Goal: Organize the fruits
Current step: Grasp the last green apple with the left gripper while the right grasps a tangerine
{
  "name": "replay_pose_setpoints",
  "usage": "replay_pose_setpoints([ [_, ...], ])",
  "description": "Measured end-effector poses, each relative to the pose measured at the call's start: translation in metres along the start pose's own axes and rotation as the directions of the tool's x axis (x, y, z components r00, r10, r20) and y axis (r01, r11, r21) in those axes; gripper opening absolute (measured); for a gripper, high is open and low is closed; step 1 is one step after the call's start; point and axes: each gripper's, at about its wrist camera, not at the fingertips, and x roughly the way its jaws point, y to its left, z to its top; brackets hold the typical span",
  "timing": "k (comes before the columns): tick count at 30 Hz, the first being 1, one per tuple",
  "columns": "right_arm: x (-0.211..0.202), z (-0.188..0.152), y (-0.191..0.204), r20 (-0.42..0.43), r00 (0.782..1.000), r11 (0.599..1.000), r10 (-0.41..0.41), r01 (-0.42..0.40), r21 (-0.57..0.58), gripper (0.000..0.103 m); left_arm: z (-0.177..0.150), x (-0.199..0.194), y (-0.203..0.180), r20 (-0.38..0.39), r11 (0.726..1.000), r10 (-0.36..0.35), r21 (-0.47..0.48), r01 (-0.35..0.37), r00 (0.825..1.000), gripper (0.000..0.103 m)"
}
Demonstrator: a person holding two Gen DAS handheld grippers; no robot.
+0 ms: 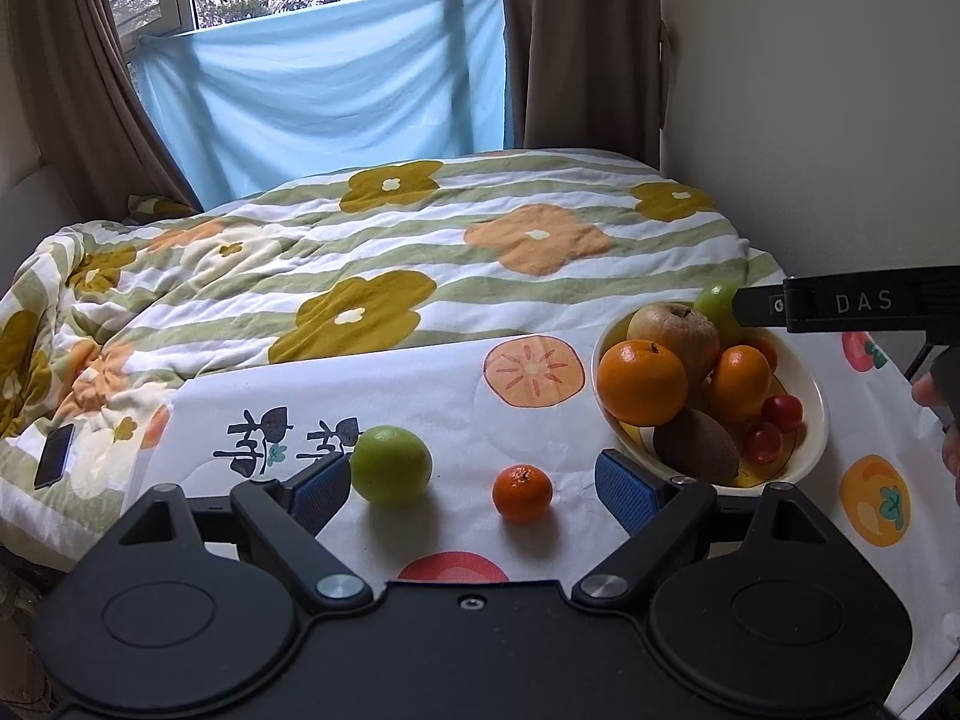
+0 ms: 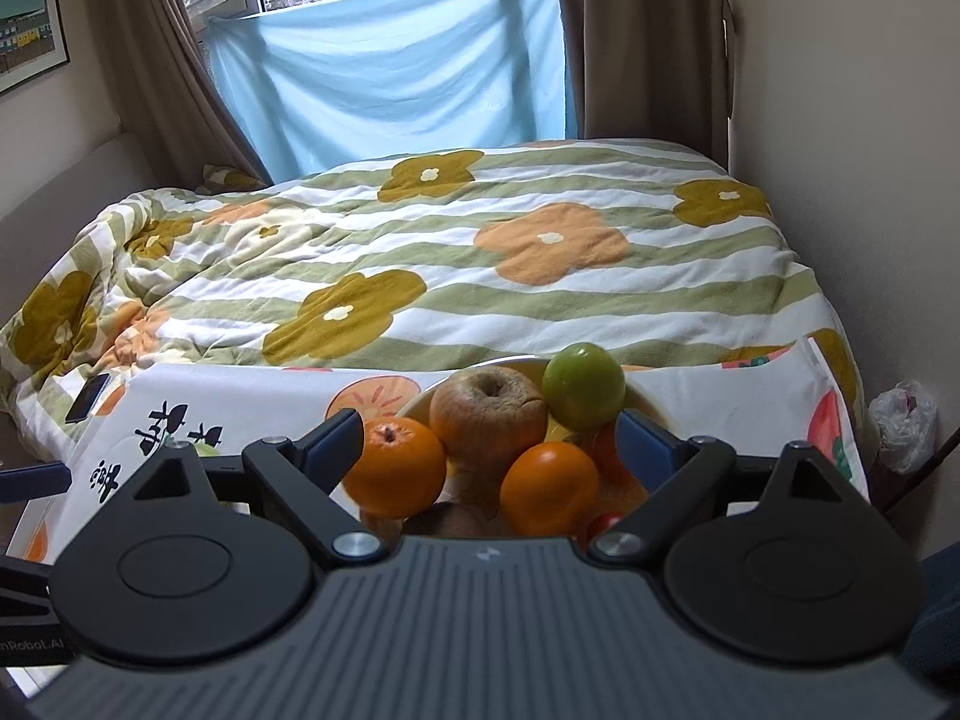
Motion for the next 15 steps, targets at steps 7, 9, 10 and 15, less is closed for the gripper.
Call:
replay_pose_setpoints([
  [7,-0.015,-0.024,0.040,-0.013,1.000,1.000,-0.009,0.009,0.011,0.103,-0.012,0.001,0.035,-0.030,0.996,-0.068,-0.063,0.066,0.997,0.092],
  [9,-0.017,-0.030,0.050,-0.019,1.000,1.000,-0.016,0.016,0.018,0.103,-0.013,0.003,0.046,-0.025,0.993,-0.081,-0.087,0.078,0.996,0.092],
  [10,-0.016,-0.033,0.055,-0.025,1.000,1.000,-0.019,0.020,0.019,0.103,-0.014,0.004,0.052,-0.022,0.992,-0.085,-0.097,0.082,0.996,0.092],
  [15,-0.007,-0.048,0.076,-0.050,0.998,0.999,-0.048,0.049,0.021,0.103,-0.013,0.027,0.072,-0.031,0.993,-0.069,-0.094,0.066,0.997,0.092],
])
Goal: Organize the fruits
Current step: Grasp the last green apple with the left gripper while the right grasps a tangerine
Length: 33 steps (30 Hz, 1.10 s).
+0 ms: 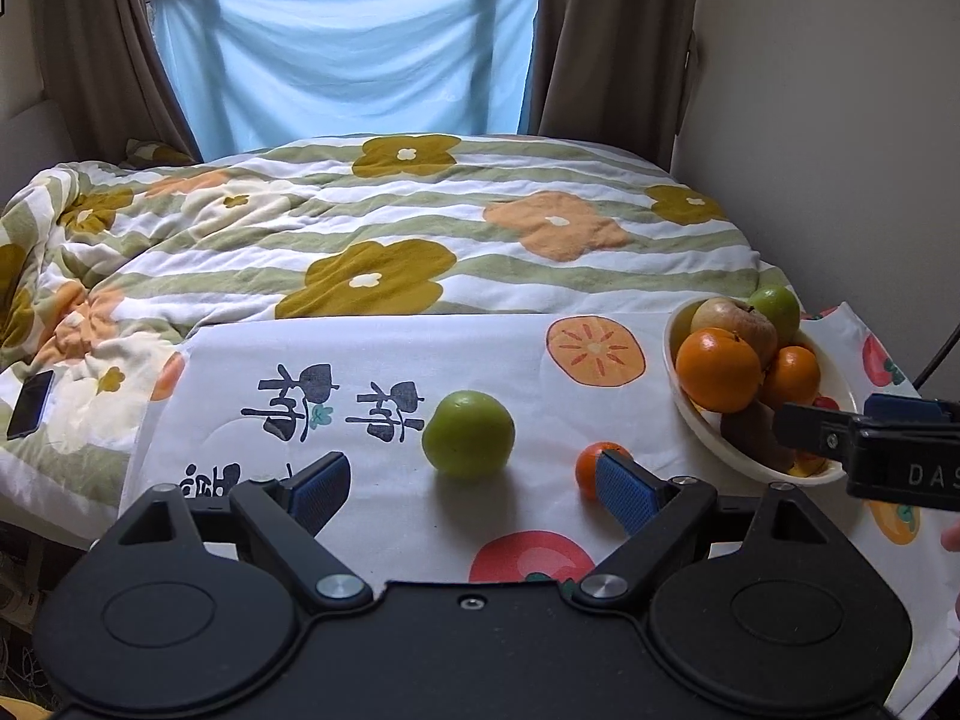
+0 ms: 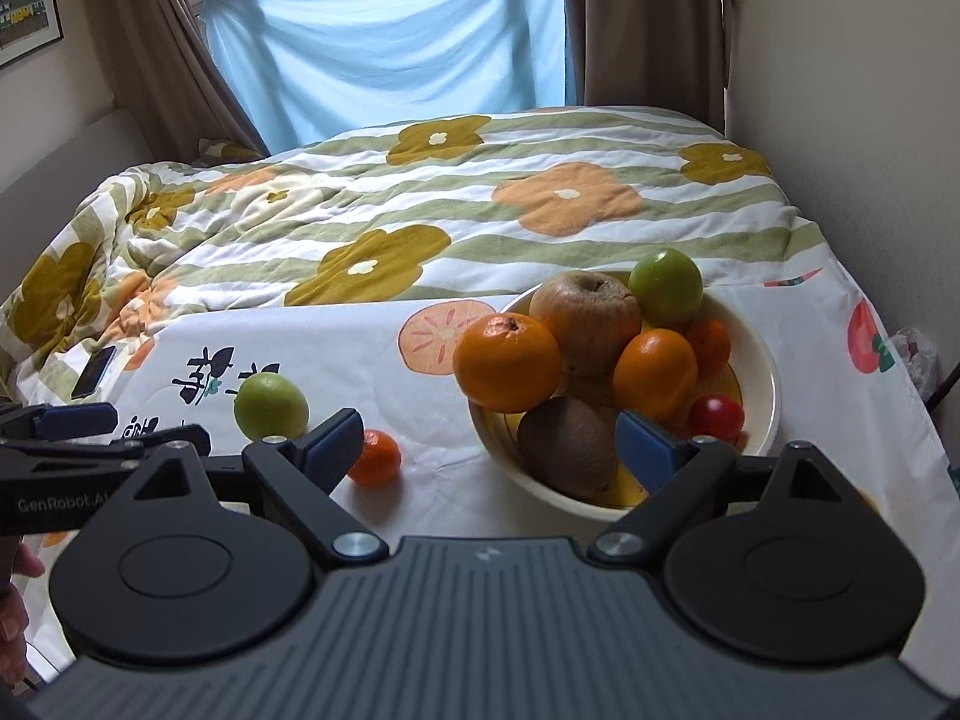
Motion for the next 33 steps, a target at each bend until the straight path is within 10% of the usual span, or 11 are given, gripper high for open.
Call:
replay_pose_setpoints([
  [18,0.071,-0.057,0.047,-0.064,0.996,0.997,-0.069,0.068,-0.026,0.102,-0.001,0.092,0.015,-0.052,0.980,-0.123,0.151,0.130,0.991,0.090],
  [27,0.086,-0.055,0.055,-0.058,0.997,0.998,-0.052,0.050,-0.038,0.092,-0.002,0.103,0.021,-0.074,0.978,-0.155,0.132,0.164,0.985,0.059],
  [33,0.093,-0.052,0.063,-0.061,0.998,0.997,-0.034,0.030,-0.072,0.080,-0.003,0.102,0.023,-0.071,0.976,-0.168,0.127,0.176,0.983,0.058],
])
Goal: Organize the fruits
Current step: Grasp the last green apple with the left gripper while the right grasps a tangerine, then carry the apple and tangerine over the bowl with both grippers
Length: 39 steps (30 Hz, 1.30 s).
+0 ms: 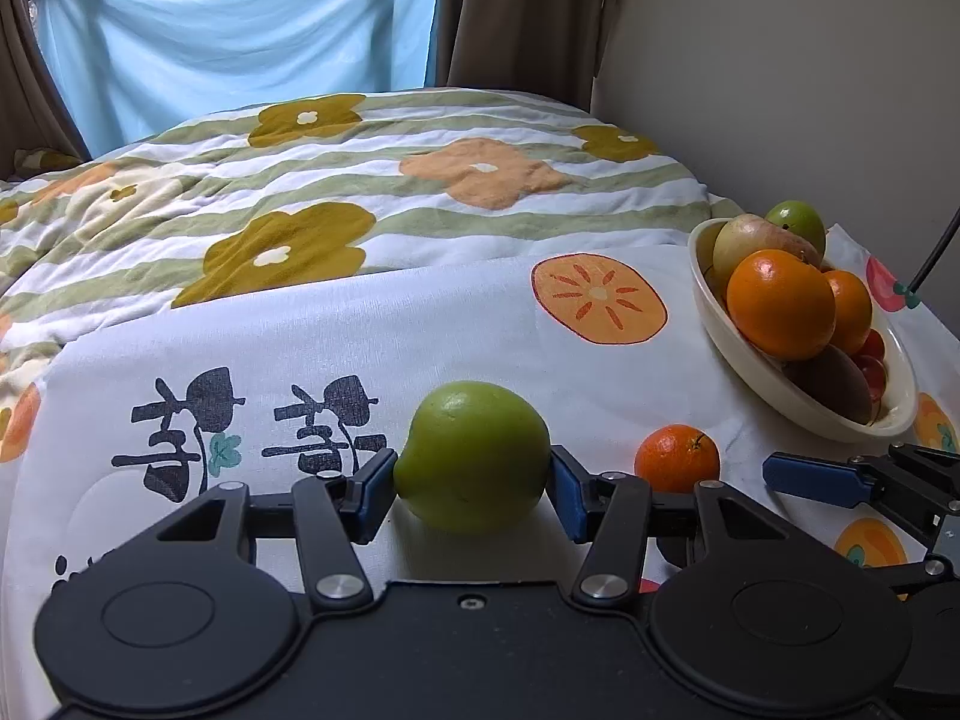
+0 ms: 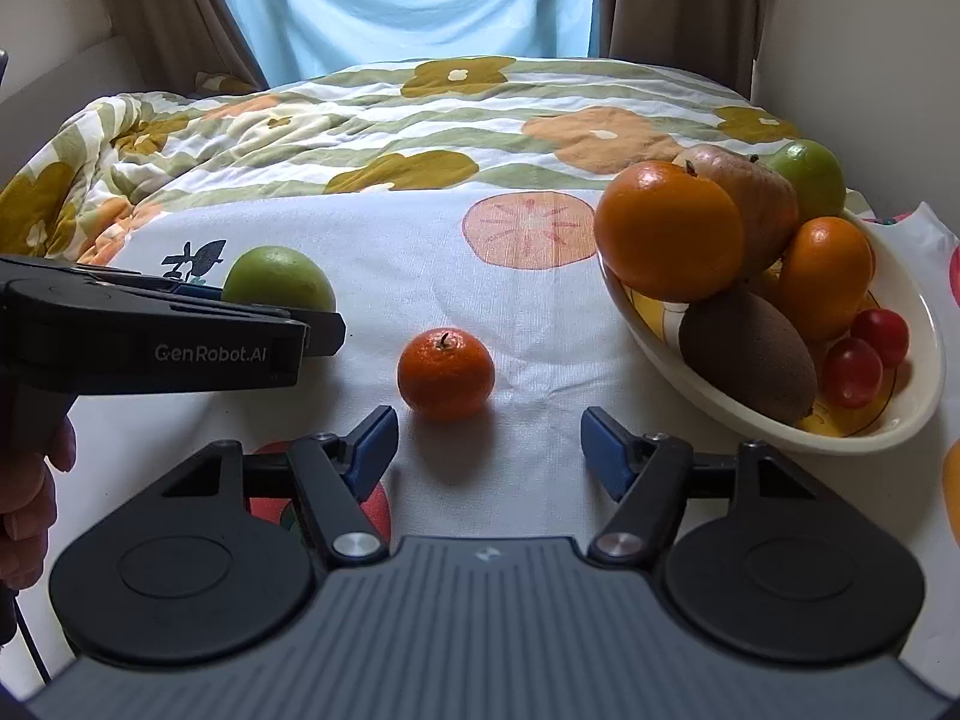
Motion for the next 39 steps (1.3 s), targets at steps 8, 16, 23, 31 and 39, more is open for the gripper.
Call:
replay_pose_setpoints([
  [8,0.009,0.005,0.003,0.005,1.000,0.999,0.025,-0.025,-0.032,0.074,-0.002,-0.004,0.002,-0.009,1.000,0.013,-0.012,-0.013,1.000,0.057],
  [16,0.013,0.010,0.004,0.018,0.999,0.998,0.045,-0.045,-0.050,0.064,-0.002,-0.004,0.002,-0.013,0.999,0.031,-0.016,-0.031,0.999,0.057],
  [23,0.005,0.012,0.005,0.023,0.996,0.994,0.091,-0.090,-0.059,0.051,-0.003,-0.013,0.001,-0.011,0.998,0.060,-0.018,-0.061,0.998,0.057],
  [31,-0.029,0.020,-0.017,0.065,0.993,0.994,0.100,-0.097,-0.055,0.051,0.009,-0.037,-0.017,0.021,0.996,0.085,-0.017,-0.085,0.996,0.057],
  [39,-0.068,0.028,-0.060,0.107,0.991,0.996,0.080,-0.076,-0.041,0.051,0.027,-0.061,-0.060,0.064,0.997,0.083,-0.008,-0.083,0.994,0.057],
])
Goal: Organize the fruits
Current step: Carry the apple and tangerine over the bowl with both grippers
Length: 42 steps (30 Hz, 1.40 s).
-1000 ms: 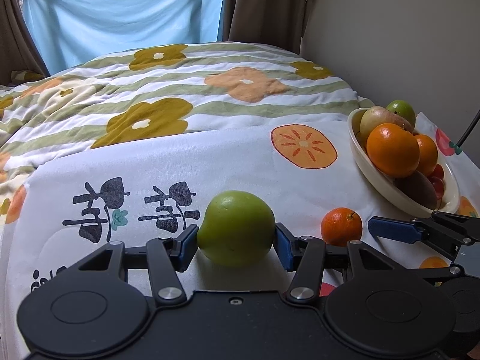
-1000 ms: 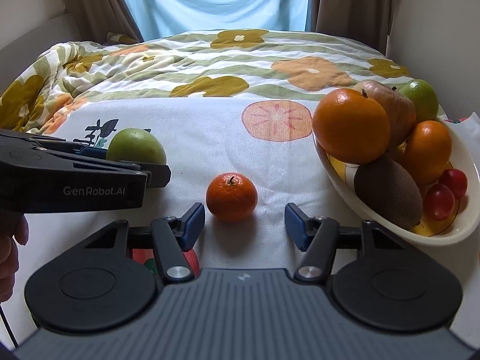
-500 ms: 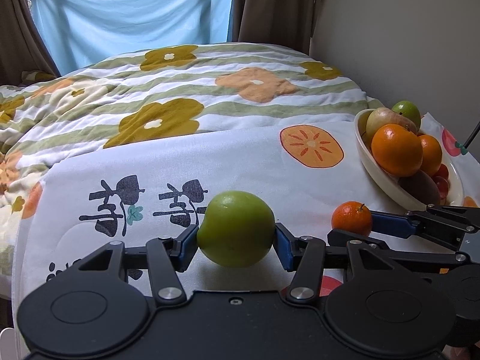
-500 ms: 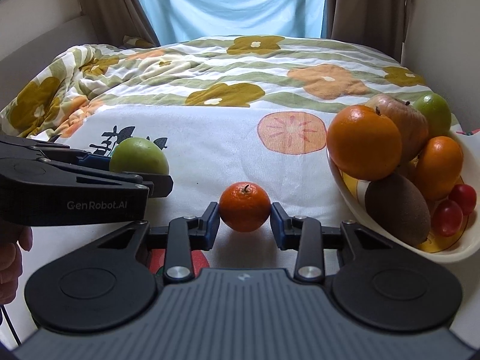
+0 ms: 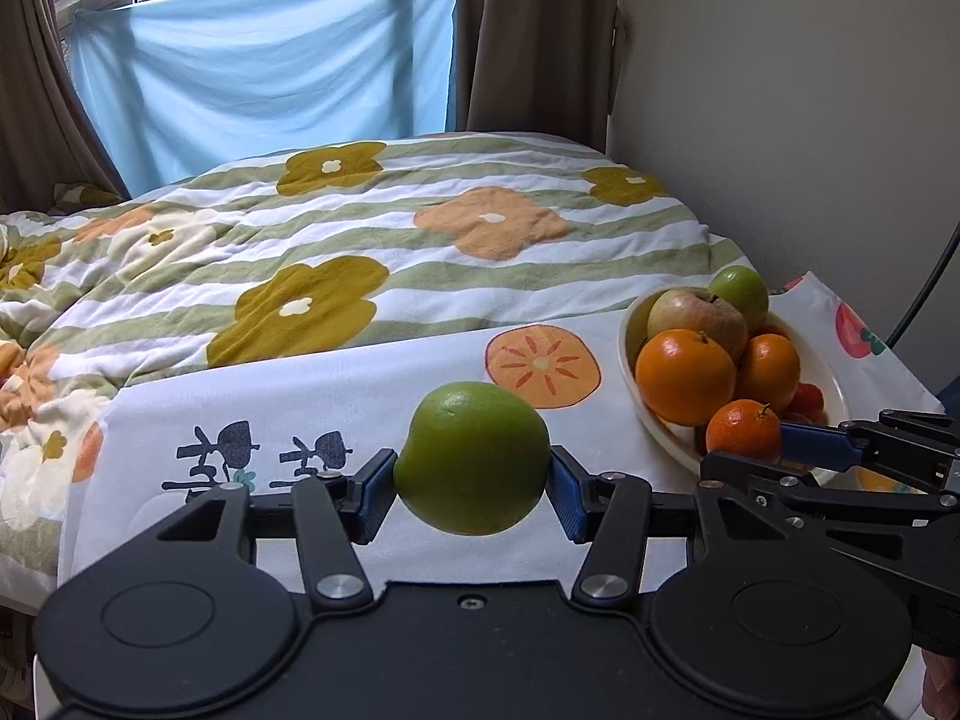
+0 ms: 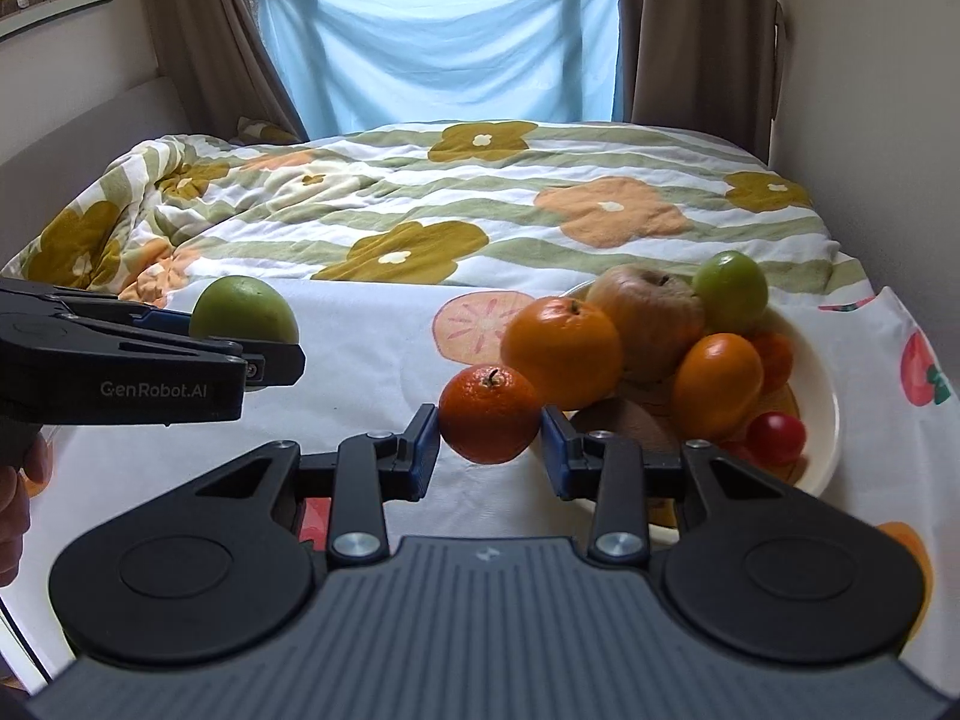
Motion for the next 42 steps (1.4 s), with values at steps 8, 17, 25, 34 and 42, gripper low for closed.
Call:
replay_pose_setpoints([
  [8,-0.034,0.007,-0.062,0.033,0.999,0.999,-0.038,0.037,0.006,0.051,0.017,-0.012,-0.065,0.037,1.000,-0.018,0.025,0.017,0.999,0.057],
  [17,-0.044,0.017,-0.140,0.040,0.997,0.998,-0.066,0.066,-0.001,0.051,0.029,-0.008,-0.134,0.044,1.000,-0.022,0.018,0.021,0.999,0.057],
  [25,-0.026,0.023,-0.187,0.015,1.000,0.998,-0.022,0.023,-0.055,0.051,0.023,0.022,-0.177,-0.007,1.000,0.007,-0.005,-0.007,1.000,0.057],
  [34,0.004,0.013,-0.192,-0.037,0.997,0.992,0.061,-0.064,-0.105,0.051,0.010,0.058,-0.203,-0.089,0.999,0.039,0.006,-0.039,0.995,0.058],
  [42,0.017,0.012,-0.198,-0.062,0.994,0.988,0.093,-0.099,-0.116,0.051,0.008,0.066,-0.213,-0.086,0.996,0.086,0.046,-0.082,0.993,0.065],
])
